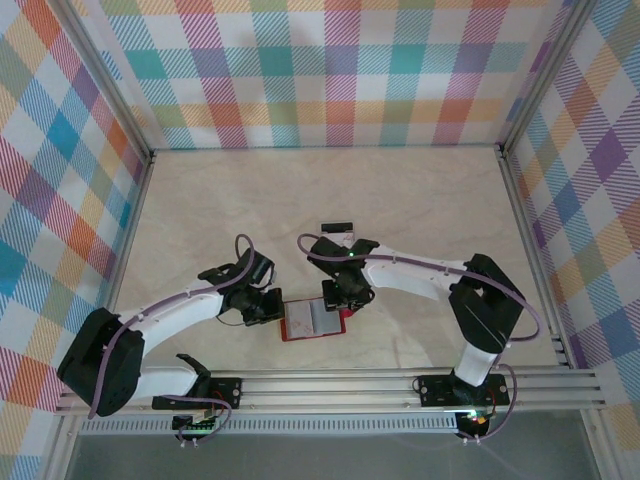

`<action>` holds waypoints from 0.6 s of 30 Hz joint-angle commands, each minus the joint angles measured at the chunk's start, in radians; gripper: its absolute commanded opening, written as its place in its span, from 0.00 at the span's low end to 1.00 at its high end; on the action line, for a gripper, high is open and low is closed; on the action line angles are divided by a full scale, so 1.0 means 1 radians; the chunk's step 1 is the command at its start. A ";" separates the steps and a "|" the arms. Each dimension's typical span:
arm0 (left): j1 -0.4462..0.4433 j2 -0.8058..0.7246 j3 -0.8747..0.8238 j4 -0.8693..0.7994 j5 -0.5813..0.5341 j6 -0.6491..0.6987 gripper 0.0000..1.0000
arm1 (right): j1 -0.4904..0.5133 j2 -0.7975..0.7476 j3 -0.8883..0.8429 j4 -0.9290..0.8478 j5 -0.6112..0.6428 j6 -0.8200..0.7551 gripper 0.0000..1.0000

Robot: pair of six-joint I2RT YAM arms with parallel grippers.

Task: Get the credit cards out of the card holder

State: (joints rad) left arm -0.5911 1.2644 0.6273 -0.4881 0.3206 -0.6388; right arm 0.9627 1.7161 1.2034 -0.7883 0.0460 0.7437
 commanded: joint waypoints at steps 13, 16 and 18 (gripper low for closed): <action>-0.001 0.096 0.013 0.074 0.082 0.002 0.09 | -0.005 0.062 -0.066 0.356 -0.359 0.033 0.29; -0.001 0.121 0.008 0.074 0.075 0.010 0.09 | -0.013 0.088 -0.081 0.381 -0.382 0.036 0.27; -0.001 0.139 0.002 0.075 0.070 0.014 0.09 | -0.015 0.101 -0.090 0.395 -0.390 0.039 0.26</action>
State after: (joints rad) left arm -0.5911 1.3842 0.6273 -0.4149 0.3782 -0.6384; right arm 0.9550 1.7935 1.1324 -0.4358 -0.2955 0.7712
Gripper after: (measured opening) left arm 0.093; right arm 0.261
